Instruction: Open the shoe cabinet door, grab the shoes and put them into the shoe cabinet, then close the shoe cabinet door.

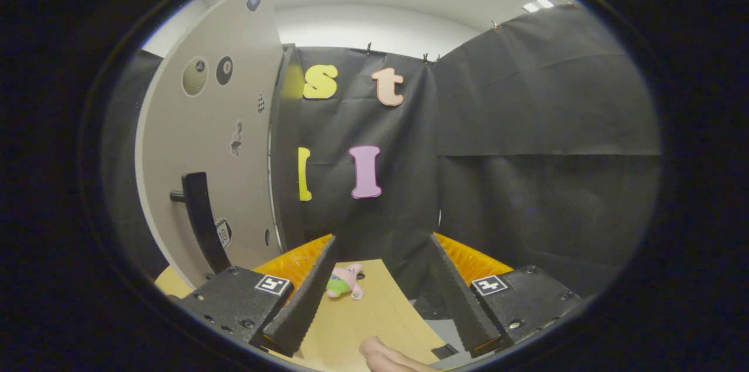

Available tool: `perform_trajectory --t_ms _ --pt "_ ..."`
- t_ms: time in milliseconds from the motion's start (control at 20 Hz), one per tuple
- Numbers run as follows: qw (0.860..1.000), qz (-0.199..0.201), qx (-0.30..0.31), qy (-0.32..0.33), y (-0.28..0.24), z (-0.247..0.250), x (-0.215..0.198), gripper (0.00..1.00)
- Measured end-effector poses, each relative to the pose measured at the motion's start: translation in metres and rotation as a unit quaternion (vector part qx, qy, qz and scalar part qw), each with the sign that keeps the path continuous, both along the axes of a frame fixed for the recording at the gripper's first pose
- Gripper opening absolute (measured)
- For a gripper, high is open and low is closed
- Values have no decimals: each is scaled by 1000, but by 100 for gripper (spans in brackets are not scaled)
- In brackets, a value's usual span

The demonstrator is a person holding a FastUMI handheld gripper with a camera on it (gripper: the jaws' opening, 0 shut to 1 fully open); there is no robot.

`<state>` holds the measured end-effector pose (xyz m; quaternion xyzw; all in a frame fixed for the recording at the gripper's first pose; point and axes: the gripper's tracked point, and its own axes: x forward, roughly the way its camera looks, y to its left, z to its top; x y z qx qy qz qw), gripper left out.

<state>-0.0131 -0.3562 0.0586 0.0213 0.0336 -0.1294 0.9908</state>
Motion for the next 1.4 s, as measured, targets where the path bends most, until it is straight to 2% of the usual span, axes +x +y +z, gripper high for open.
perform_trajectory --t_ms 150,400,600,750,1150,1400 --pt "1000 13 8 -3 17 -3 13 98" --pt "998 56 -6 -12 60 4 12 98" --pt "998 30 -45 -16 66 12 7 96" --pt "999 19 -36 -15 71 9 8 96" --pt "1000 9 -22 -16 91 10 4 95" --pt "999 25 -24 -31 127 13 3 95"
